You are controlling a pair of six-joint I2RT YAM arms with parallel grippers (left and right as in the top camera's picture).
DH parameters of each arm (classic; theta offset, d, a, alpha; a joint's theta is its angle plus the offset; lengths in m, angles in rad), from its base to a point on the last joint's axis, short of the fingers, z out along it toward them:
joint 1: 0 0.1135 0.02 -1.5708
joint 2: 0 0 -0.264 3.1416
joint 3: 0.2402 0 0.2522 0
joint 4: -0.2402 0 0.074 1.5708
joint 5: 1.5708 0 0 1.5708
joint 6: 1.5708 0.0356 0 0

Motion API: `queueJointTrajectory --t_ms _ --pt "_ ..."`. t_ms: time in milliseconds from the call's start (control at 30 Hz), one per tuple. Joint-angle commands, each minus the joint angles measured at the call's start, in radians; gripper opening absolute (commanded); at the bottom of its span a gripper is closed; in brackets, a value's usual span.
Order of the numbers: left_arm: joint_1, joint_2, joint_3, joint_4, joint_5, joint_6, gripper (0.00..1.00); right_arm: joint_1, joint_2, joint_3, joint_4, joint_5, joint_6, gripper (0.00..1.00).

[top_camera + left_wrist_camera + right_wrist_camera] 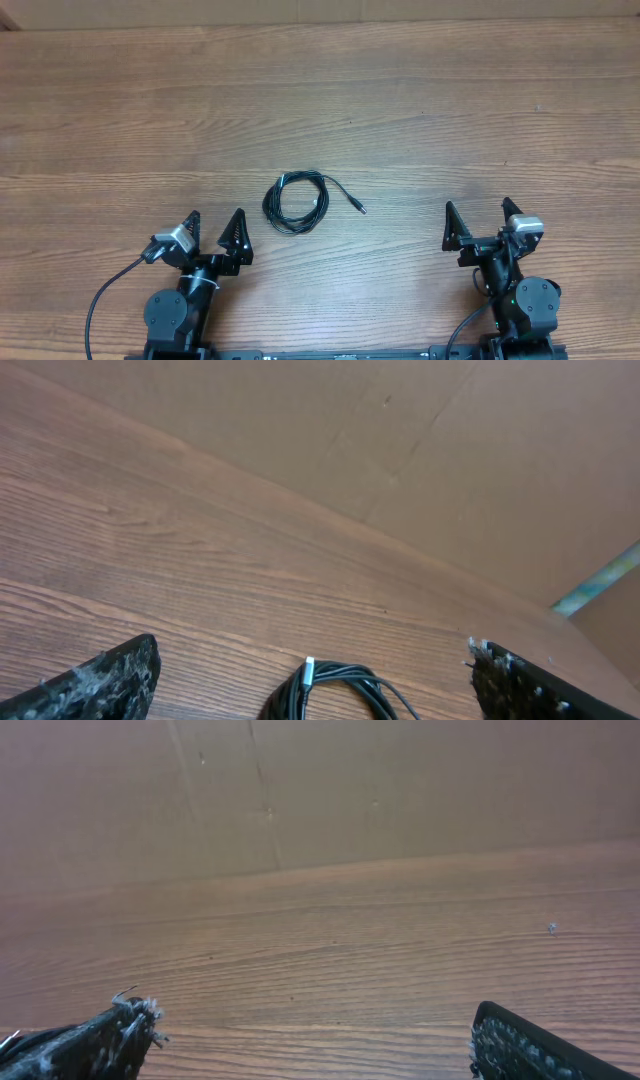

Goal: Untangle cables

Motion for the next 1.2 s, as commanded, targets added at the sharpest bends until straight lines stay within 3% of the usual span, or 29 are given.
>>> queueJointTrajectory --t_ms 0,1033,1167 --pt "0.004 -0.010 -0.004 -0.001 0.018 -0.008 0.99 -0.002 -0.001 -0.010 0.006 0.002 0.003 1.00" --pt "0.004 -0.010 -0.004 -0.001 0.018 -0.008 0.99 -0.002 -0.001 -0.010 0.006 0.002 0.002 1.00" --pt "0.004 -0.010 -0.004 0.003 -0.033 -0.008 0.99 -0.002 -0.001 -0.010 0.006 0.002 0.003 1.00"
